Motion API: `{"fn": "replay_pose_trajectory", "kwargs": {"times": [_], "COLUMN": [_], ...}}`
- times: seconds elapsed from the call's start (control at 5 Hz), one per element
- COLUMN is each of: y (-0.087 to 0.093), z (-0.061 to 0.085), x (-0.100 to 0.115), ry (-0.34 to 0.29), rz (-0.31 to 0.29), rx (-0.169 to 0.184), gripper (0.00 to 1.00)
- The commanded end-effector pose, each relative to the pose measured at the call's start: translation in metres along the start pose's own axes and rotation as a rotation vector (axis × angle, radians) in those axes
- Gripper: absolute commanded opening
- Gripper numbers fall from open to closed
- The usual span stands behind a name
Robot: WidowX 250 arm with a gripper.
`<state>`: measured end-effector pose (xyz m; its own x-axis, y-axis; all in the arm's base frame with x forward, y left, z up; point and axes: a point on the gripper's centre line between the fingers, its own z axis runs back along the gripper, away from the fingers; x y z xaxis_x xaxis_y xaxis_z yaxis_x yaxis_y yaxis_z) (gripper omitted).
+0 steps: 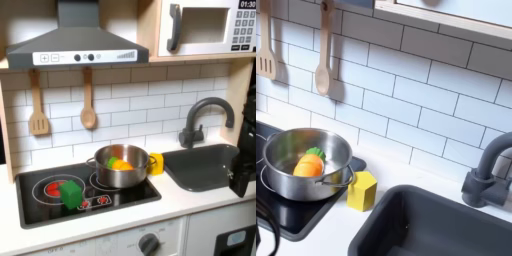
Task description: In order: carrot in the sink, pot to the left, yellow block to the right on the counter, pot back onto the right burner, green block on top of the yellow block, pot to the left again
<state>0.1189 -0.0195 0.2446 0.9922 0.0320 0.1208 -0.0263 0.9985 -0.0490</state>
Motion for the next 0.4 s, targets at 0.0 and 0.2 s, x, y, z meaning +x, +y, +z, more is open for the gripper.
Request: {"fn": "replay_pose_trajectory", "kwargs": {"times": [0.0, 0.2], "y": [0.0002, 0.0070], "z": [0.0000, -0.0070], "x": [0.0000, 0.0090], "ry": [0.000, 0.009], "rz": [0.000, 0.013], "rx": [0.001, 0.015], "gripper": [1.00, 1.00]}}
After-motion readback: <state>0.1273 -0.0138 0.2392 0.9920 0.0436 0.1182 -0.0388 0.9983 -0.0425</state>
